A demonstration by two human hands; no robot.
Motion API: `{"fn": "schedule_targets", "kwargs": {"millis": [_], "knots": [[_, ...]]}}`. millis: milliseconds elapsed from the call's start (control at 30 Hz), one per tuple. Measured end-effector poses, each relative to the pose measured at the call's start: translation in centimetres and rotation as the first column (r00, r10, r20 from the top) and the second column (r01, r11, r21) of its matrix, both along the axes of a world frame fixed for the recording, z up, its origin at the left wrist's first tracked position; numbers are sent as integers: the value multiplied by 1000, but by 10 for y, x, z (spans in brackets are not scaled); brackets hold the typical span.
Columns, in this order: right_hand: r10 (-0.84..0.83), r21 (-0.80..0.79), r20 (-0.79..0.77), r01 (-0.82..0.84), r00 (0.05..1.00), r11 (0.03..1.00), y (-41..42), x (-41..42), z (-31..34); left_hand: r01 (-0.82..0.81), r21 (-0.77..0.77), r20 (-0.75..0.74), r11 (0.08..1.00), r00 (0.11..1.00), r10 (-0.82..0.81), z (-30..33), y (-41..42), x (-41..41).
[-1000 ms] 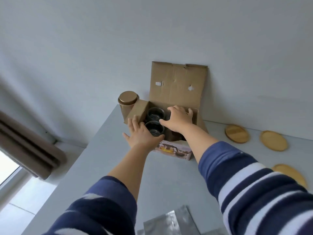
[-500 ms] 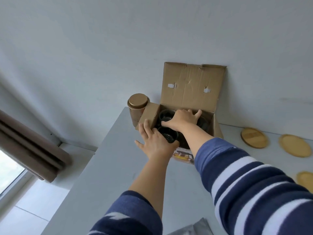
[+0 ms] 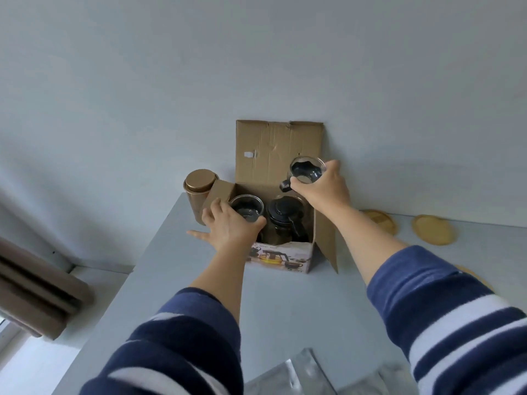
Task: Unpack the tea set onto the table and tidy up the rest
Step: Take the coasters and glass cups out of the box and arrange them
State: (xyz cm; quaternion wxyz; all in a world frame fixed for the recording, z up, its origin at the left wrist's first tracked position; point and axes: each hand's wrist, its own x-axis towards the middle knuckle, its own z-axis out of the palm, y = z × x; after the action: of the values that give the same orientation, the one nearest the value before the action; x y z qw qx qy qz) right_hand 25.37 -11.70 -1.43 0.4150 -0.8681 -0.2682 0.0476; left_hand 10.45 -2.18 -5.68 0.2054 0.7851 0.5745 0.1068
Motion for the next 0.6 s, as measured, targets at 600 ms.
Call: {"fn": "schedule_targets", "kwargs": {"millis": [600], "knots": [[-480,-138,-124,464,868,875,-202,140,-57,458,-11,264,889,859,-439,-10,-129,185]]}}
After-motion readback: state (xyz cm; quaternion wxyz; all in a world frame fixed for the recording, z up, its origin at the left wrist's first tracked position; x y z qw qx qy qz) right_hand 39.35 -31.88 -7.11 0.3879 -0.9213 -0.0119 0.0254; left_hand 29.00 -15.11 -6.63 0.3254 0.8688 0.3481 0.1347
